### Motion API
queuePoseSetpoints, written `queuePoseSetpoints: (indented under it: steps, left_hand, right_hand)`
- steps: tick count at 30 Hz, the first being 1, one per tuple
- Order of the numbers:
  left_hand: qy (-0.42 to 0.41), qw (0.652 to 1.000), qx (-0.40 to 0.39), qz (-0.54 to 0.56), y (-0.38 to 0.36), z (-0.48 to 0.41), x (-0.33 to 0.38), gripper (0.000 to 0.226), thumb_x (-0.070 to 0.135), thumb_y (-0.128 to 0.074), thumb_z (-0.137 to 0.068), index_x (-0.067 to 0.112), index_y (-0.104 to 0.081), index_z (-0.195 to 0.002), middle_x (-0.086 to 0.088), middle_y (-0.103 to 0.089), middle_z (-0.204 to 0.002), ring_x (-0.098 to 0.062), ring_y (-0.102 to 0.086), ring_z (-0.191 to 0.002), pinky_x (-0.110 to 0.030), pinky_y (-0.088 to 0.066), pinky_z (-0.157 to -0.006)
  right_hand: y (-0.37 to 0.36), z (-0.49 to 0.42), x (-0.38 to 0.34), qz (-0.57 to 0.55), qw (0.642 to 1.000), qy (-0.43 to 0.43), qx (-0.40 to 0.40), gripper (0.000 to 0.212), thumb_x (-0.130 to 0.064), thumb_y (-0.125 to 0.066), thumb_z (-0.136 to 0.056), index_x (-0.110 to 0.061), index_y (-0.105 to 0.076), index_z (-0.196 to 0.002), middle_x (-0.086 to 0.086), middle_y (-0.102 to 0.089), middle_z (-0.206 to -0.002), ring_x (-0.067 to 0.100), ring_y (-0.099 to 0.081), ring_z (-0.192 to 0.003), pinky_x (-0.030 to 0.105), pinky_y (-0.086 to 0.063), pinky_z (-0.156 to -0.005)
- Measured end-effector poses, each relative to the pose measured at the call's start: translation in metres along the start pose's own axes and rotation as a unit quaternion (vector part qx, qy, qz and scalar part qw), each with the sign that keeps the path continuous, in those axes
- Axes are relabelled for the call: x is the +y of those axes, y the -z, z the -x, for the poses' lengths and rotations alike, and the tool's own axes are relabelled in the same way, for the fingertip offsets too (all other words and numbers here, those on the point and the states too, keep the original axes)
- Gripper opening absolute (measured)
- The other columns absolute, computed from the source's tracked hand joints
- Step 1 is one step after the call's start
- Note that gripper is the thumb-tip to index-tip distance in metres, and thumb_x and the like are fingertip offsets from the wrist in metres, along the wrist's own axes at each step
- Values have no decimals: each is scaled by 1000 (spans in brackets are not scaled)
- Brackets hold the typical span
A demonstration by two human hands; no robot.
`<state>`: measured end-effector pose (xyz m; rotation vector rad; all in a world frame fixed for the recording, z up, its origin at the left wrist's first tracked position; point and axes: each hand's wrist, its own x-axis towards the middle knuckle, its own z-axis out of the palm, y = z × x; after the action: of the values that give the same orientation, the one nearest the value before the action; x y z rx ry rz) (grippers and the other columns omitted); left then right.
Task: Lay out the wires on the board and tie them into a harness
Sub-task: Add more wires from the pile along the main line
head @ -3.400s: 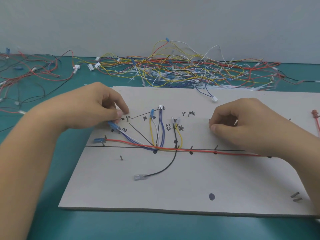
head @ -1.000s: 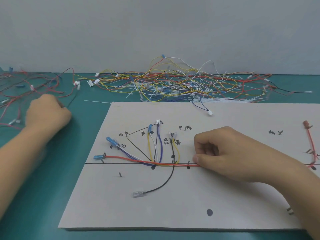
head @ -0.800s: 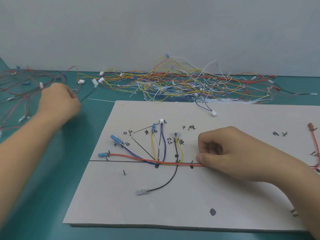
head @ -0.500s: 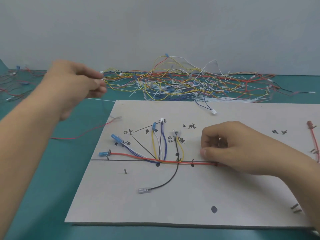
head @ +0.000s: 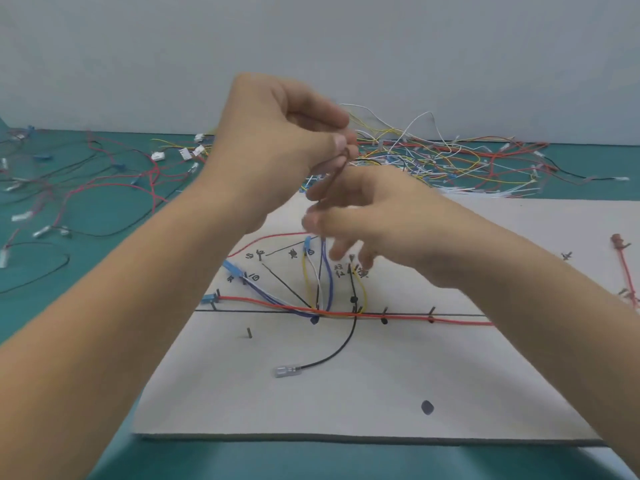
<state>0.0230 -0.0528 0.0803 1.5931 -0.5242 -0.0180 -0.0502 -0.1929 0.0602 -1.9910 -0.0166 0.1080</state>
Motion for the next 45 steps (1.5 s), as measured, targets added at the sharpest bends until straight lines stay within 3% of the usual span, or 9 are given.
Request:
queuePoseSetpoints:
  steps: [5,12,17,21,25,29,35,39,45]
  left_hand:
    - [-32,997,-1,71,7,2,5,23,-11,-75,-82,1,-71,-101,-17,-79,-94,-30,-79,-88,-34,-64,-77]
    - [51,948,19,-315,56,10,-42,23,18,-82,-81,30,-76,-99,17,-77,-76,-2,-63,-56,-18,-46,-54]
    - [121,909,14,-399,97,8,-71,26,14,-75,-84,37,-76,-97,18,-75,-84,-9,-66,-80,-34,-54,-83]
    - [131,894,23,-427,114,4,-89,30,9,-69,-84,38,-76,-89,33,-68,-75,-7,-58,-78,-31,-48,-73]
    - [92,903,133,-397,123,-1,-101,8,23,-73,-91,27,-77,-86,15,-68,-75,-9,-55,-68,-28,-39,-67]
    - [55,907,202,-366,127,-3,-104,16,38,-73,-91,23,-80,-92,14,-65,-76,-10,-53,-67,-27,-39,-63]
    - [-36,913,231,-335,117,-2,-94,23,36,-68,-94,23,-80,-108,19,-62,-81,-13,-53,-72,-28,-43,-70]
    - [-74,923,204,-318,107,1,-82,25,36,-64,-100,20,-79,-112,10,-66,-91,0,-54,-77,-16,-42,-72]
    - [-140,911,196,-335,85,10,-72,25,26,-62,-103,15,-76,-121,-7,-66,-125,26,-52,-94,3,-37,-77]
  right_hand:
    - [17,-18,-10,48,992,49,109,20,-16,-66,-97,-6,-71,-81,2,-74,-72,7,-57,-52,24,-42,-51]
    - [66,-17,-38,-21,986,83,144,27,-15,-56,-101,-17,-65,-76,-4,-56,-60,9,-42,-52,27,-36,-52]
    - [76,-18,-39,25,973,83,216,26,-19,-55,-102,-20,-66,-79,-6,-60,-63,13,-48,-62,27,-50,-61]
    - [84,-20,-39,-76,973,64,206,27,-19,-49,-105,-21,-62,-81,-7,-57,-64,12,-45,-61,28,-53,-63]
    - [113,-19,-31,-173,944,55,274,24,-20,-47,-101,-25,-61,-83,-12,-55,-62,9,-43,-55,27,-53,-68]
    - [146,-27,-14,-108,893,-21,437,18,-27,-48,-92,-30,-61,-80,-17,-54,-52,-1,-45,-41,17,-47,-55]
    - [156,-34,3,-45,877,-46,477,24,-18,-49,-93,-29,-56,-73,-7,-52,-61,6,-49,-43,29,-52,-63]
    - [142,-26,-4,-55,926,39,372,18,-16,-49,-99,-24,-61,-87,-1,-47,-68,12,-57,-44,28,-51,-46]
    - [105,-18,-27,-122,978,70,151,20,-5,-45,-105,-13,-62,-97,3,-52,-72,19,-65,-59,30,-57,-60]
